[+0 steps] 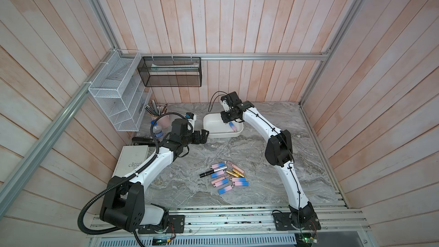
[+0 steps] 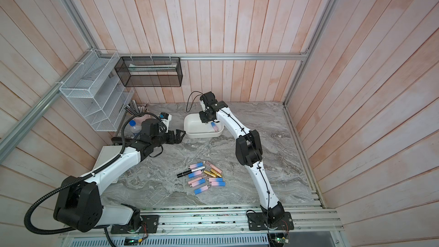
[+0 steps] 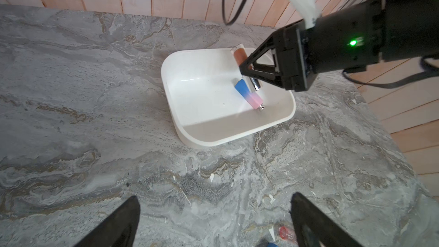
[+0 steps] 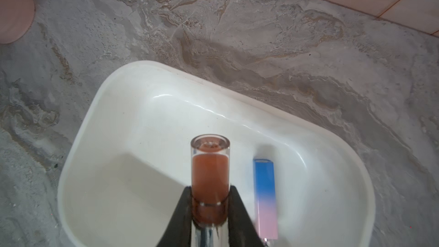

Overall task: Put the lipstick into the storage box
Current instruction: Place the lipstick in the storage box.

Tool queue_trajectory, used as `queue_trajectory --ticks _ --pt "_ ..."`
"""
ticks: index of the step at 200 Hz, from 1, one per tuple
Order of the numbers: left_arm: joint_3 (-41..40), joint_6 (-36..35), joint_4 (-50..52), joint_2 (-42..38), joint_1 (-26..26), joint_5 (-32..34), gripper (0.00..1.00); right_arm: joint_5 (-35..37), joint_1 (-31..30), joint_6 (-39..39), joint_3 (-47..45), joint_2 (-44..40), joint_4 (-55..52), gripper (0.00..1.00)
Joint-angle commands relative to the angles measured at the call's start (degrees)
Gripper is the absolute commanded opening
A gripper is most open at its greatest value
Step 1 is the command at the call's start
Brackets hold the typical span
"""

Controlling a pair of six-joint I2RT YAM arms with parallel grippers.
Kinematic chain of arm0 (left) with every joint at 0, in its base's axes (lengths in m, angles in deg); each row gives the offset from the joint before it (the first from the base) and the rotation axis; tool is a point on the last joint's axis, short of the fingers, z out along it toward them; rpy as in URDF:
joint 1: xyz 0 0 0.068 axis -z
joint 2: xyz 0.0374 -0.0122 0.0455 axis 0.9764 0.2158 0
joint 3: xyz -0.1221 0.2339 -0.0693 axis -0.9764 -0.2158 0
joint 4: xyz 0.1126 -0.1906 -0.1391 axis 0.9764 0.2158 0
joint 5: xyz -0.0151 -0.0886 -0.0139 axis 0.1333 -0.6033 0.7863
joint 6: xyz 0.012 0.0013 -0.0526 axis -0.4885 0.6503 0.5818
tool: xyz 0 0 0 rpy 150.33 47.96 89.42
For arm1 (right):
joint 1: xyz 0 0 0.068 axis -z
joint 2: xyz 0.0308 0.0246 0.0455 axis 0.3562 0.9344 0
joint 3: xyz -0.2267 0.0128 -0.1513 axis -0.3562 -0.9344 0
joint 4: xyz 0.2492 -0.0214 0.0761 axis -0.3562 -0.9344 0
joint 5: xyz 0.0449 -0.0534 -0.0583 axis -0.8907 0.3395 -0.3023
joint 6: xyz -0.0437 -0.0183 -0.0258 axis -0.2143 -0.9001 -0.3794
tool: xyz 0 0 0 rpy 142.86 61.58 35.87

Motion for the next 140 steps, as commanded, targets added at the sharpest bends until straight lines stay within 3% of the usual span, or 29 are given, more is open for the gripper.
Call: queue_trajectory --ticks 1,25,46,75,114,140 --pt "2.30 0.06 1.27 1.33 -0.27 -2.95 1.00 -2.43 0.20 0.41 2.34 2.43 0.34 0.14" --pt "3.21 0.08 2.14 2.23 -0.20 -4.15 1.00 -3.63 0.69 1.32 2.19 4.12 1.84 0.17" --pt "3.88 0.11 2.78 2.91 -0.22 -5.02 1.00 -4.20 1.02 1.33 2.20 4.63 1.86 0.27" --pt "4.78 0.75 2.95 3.14 -0.27 -6.71 1.00 -4.39 1.21 0.41 2.00 2.33 1.32 0.34" --pt "3.93 1.31 2.48 2.07 -0.29 -6.65 1.00 -2.97 1.23 -1.40 -2.02 -5.70 -3.86 0.37" --pt "2.16 1.70 1.28 0.31 -0.23 -5.68 1.00 -2.57 0.39 -2.15 -14.63 -15.70 -5.75 0.35"
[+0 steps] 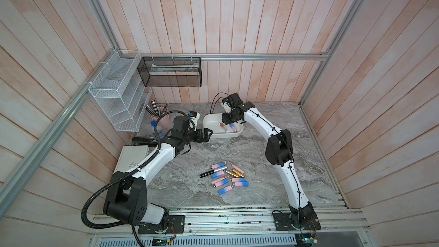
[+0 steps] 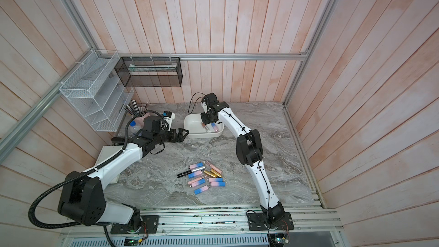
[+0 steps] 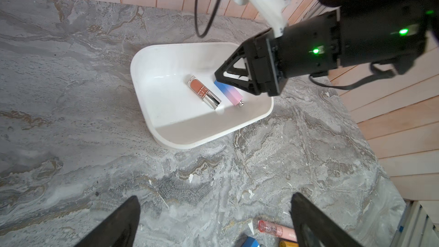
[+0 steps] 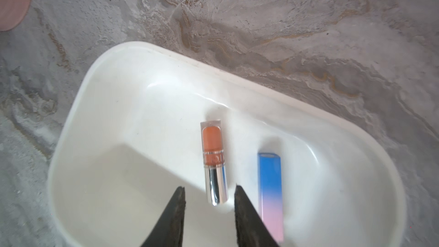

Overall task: Put the lipstick into the storage box
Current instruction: Place the lipstick in the storage box.

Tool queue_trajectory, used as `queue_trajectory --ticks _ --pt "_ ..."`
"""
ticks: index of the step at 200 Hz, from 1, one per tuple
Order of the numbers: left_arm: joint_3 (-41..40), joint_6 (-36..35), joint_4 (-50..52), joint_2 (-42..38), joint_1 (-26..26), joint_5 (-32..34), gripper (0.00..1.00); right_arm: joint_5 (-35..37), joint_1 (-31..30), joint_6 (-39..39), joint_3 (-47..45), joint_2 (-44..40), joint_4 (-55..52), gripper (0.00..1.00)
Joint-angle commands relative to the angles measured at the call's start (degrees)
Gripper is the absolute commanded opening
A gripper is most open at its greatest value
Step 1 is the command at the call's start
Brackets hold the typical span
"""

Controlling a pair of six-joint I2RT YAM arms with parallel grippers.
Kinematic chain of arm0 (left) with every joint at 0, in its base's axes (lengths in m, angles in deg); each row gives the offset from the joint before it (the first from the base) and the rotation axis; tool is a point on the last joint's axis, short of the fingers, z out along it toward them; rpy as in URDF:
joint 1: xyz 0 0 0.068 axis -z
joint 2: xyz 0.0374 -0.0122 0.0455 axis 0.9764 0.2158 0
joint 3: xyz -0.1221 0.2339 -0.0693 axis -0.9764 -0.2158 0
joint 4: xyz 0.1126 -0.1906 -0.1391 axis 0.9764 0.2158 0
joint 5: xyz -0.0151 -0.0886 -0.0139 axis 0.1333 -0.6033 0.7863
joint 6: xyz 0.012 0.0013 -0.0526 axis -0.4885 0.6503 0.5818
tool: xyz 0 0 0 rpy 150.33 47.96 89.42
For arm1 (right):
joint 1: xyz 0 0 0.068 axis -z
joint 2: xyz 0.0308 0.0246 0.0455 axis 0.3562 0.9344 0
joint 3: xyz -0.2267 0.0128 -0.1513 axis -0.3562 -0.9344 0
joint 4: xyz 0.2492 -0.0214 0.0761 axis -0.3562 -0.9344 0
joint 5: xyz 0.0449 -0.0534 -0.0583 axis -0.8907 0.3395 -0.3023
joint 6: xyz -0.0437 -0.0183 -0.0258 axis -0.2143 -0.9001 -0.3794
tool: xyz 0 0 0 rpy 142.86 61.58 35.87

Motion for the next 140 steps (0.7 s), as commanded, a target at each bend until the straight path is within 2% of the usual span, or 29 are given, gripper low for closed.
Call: queue_trajectory --ticks 1,31,61,89,140 --pt "-1.13 0.55 -1.06 -2.22 -0.22 -0.04 1.00 0.90 -0.83 -1.49 -9.38 -11.16 -3.75 0.35" --pt "-3.56 2.92 -2.72 -4.15 -0.22 -0.33 1.00 4.16 -3.85 -1.30 -33.41 -25.02 1.81 0.34" --pt "-6.58 6.03 -4.44 -6.65 0.11 -2.31 1.00 1.91 -5.10 2.93 -48.08 -33.07 4.87 0.32" --pt "-7.81 6.83 -4.27 -8.55 0.65 -2.59 1.00 0.56 -7.80 5.52 -55.75 -36.34 6.96 0.30" --pt "-7.56 7.03 -2.47 -10.25 1.33 -0.73 1.00 -0.22 -11.44 7.51 -62.62 -37.63 10.29 0.29"
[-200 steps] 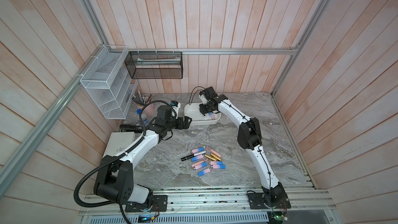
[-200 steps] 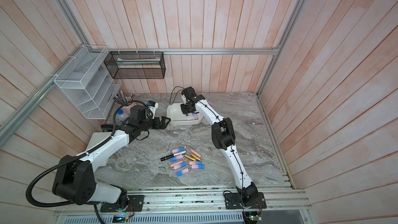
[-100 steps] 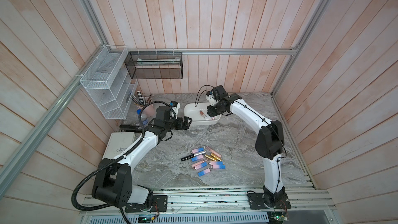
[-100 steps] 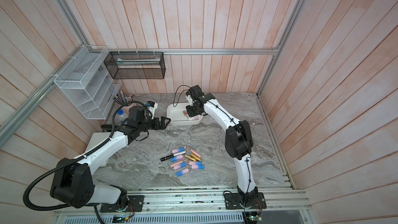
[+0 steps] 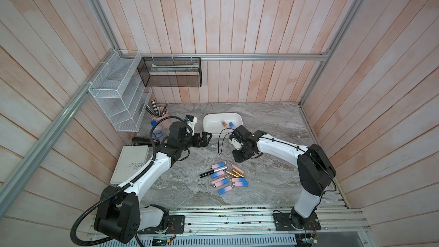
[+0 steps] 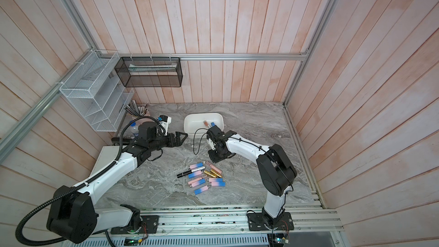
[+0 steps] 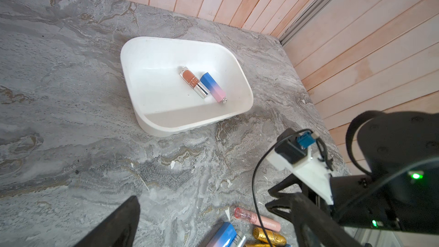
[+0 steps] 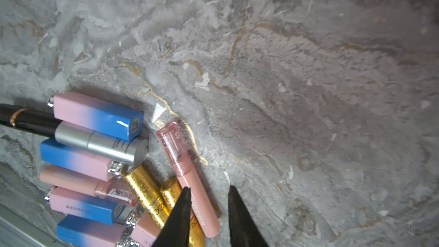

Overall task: Put the lipstick into the storage box
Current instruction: Place the lipstick in the storage box, then pick up the lipstick at the center of the board.

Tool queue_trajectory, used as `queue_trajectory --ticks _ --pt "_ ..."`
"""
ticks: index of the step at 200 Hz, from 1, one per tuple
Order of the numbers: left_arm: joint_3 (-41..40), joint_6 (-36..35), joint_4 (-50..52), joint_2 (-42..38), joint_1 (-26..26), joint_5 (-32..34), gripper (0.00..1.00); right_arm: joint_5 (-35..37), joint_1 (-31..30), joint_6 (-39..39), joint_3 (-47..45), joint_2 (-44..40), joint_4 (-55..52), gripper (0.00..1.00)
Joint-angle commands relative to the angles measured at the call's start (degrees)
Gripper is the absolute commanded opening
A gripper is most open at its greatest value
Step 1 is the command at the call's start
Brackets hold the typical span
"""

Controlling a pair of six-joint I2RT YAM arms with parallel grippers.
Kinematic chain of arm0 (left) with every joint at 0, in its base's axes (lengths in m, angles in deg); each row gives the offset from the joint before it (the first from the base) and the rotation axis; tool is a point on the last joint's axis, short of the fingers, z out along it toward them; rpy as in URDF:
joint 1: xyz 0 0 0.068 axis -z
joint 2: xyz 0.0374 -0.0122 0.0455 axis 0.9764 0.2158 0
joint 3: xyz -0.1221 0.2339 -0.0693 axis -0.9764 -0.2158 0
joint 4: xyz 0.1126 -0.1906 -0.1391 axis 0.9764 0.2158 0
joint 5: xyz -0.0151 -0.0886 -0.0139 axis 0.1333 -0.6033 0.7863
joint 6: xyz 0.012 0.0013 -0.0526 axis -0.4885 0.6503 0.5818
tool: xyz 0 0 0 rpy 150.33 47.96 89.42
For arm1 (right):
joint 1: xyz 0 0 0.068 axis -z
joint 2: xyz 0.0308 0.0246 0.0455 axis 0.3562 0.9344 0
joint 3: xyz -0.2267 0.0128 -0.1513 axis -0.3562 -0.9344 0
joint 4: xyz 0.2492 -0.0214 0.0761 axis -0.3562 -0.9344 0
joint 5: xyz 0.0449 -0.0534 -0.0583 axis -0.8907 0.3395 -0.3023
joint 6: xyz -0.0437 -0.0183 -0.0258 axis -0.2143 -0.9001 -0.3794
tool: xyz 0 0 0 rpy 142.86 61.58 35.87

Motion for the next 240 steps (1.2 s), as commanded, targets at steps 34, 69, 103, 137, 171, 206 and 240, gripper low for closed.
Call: queue_trajectory --ticks 34,69,103,137,171,206,240 --pt "-0.30 0.39 1.86 -2.81 0.50 1.82 1.00 -2.14 -0.91 2.47 -4.66 -2.63 5.05 0.29" --pt "-0.87 0.34 2.69 -4.08 0.50 3.14 1.00 -2.51 -1.41 1.74 -5.66 -2.02 5.96 0.28" --pt "-0.82 -0.27 3.65 -4.41 0.46 4.53 1.00 -2.36 -1.79 1.53 -6.75 -1.11 6.63 0.28" --pt "-0.74 -0.53 4.00 -4.42 0.49 4.85 1.00 -2.53 -1.79 1.55 -7.83 -0.22 7.59 0.28" --pt "-0.43 -0.71 4.03 -4.04 0.50 5.33 1.00 -1.97 -1.79 1.09 -7.86 0.79 7.74 0.28" --pt "0.31 -0.97 3.87 -3.07 0.50 5.40 1.00 -1.22 -1.79 0.41 -7.77 2.15 7.72 0.27" --pt "1.10 -1.14 3.23 -2.09 0.46 5.50 1.00 -0.45 -1.61 0.23 -7.16 3.32 7.52 0.22"
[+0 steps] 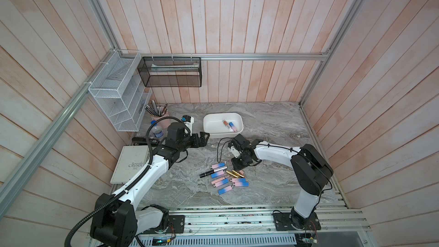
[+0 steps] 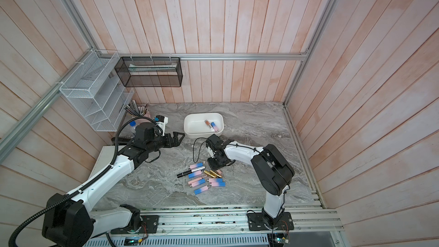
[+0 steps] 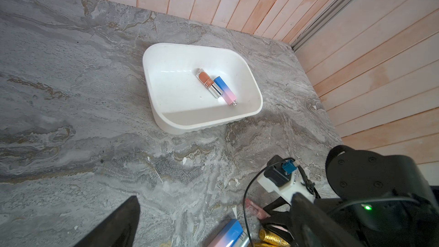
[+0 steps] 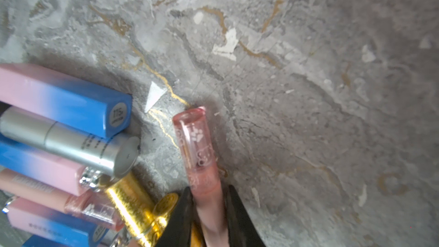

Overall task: Put the lipstick into the storage box
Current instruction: Pick up the lipstick at the center of the board.

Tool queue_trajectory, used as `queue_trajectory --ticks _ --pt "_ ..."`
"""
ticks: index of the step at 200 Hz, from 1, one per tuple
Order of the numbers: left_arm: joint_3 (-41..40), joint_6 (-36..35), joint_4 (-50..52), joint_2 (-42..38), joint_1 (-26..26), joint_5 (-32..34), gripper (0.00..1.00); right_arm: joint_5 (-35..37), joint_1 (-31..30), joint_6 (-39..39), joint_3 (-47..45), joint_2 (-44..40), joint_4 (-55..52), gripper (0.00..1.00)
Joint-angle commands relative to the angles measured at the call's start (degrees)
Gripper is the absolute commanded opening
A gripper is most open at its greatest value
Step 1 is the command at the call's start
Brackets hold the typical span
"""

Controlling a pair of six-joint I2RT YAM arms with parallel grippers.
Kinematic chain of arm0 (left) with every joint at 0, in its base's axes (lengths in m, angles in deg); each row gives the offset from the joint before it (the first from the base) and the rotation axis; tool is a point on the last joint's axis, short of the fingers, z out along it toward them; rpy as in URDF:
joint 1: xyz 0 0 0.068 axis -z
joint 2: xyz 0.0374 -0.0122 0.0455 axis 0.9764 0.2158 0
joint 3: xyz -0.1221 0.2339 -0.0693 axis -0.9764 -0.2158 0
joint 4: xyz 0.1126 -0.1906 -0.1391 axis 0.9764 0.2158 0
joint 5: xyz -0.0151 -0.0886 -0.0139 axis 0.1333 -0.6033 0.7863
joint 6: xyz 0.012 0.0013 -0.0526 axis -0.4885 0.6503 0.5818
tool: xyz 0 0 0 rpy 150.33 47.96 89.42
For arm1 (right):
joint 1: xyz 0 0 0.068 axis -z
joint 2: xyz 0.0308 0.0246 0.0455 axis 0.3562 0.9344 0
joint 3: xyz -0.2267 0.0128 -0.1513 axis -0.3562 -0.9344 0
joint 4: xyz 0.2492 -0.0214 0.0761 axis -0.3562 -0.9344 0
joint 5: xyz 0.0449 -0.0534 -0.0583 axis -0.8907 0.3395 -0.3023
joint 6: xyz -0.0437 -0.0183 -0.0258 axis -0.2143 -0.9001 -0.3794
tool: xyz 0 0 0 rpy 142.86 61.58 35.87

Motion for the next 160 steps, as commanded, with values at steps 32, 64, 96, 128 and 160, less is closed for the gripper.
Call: queue_trajectory --ticks 32,64,96,128,160 --pt "1.61 -1.14 -1.14 1.91 0.31 1.07 1.00 1.78 0.17 -1.17 1.12 2.08 -1.59 0.14" --pt "2.41 -1.45 -1.48 2.76 0.29 1.29 1.00 2.91 0.78 -1.74 4.39 -0.02 -4.37 0.13" --pt "3.43 -2.06 -1.68 3.86 0.23 1.65 1.00 4.73 2.04 -2.82 11.52 -1.15 -8.13 0.13" --pt "4.53 -2.78 -1.95 5.23 0.22 1.86 1.00 5.36 4.22 -4.18 20.92 0.09 -11.36 0.13" --pt "5.05 -3.13 -2.72 5.99 0.04 2.12 1.00 4.72 6.69 -5.21 29.35 3.12 -12.77 0.14"
